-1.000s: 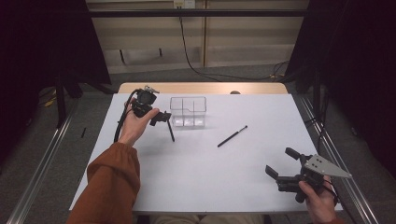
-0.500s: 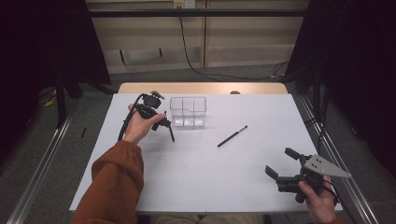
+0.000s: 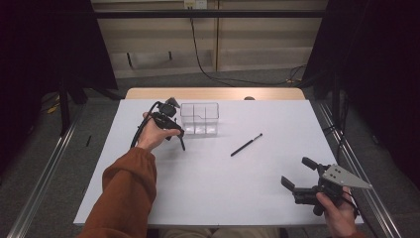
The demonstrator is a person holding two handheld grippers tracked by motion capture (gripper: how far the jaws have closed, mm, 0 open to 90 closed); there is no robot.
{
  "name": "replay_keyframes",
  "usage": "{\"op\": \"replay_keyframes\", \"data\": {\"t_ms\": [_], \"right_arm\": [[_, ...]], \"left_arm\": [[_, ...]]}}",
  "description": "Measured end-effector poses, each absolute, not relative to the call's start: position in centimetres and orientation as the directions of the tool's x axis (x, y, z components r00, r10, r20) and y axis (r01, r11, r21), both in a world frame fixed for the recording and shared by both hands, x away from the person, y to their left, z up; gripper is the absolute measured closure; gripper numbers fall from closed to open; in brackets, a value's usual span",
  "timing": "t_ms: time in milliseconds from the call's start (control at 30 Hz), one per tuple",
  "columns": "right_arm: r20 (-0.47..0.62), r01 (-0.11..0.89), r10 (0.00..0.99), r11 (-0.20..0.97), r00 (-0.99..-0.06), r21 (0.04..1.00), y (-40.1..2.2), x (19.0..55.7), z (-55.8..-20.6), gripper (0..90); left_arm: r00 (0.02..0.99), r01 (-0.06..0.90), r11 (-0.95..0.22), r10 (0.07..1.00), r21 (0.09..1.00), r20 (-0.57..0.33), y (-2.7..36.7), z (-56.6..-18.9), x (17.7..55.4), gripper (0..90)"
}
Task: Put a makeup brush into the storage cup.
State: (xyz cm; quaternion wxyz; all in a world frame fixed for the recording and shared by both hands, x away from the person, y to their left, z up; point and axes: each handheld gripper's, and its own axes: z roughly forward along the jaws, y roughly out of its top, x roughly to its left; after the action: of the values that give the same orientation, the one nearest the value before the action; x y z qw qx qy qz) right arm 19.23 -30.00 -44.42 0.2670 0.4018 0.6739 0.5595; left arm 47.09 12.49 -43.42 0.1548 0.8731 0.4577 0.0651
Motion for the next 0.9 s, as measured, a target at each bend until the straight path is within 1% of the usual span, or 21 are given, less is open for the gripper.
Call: {"op": "replay_keyframes", "data": {"t_ms": [167, 233, 433, 767, 900], "right_arm": [[0.089, 0.243, 0.840, 0.053, -0.535, 0.969, -30.0, 19.2, -44.4, 0.0], [0.088, 0.243, 0.839, 0.054, -0.537, 0.969, -30.0, 19.2, -44.4, 0.0], [0.085, 0.242, 0.838, 0.058, -0.539, 0.969, -30.0, 19.2, -44.4, 0.0], [0.086, 0.244, 0.838, 0.058, -0.540, 0.968, -30.0, 19.2, -44.4, 0.0], [0.086, 0.244, 0.838, 0.058, -0.539, 0.968, -30.0, 19.2, -44.5, 0.0]], "left_arm": [[0.579, 0.785, -0.547, 0.815, 0.289, -0.029, 12.2, -43.9, 47.4, 23.4], [0.565, 0.797, -0.535, 0.824, 0.280, -0.035, 12.0, -44.1, 47.4, 23.6], [0.542, 0.816, -0.508, 0.838, 0.275, -0.058, 11.8, -44.4, 47.4, 27.3], [0.506, 0.840, -0.472, 0.860, 0.268, -0.071, 11.5, -44.9, 47.6, 28.7], [0.503, 0.842, -0.471, 0.861, 0.261, -0.069, 11.4, -45.1, 47.6, 32.4]]}}
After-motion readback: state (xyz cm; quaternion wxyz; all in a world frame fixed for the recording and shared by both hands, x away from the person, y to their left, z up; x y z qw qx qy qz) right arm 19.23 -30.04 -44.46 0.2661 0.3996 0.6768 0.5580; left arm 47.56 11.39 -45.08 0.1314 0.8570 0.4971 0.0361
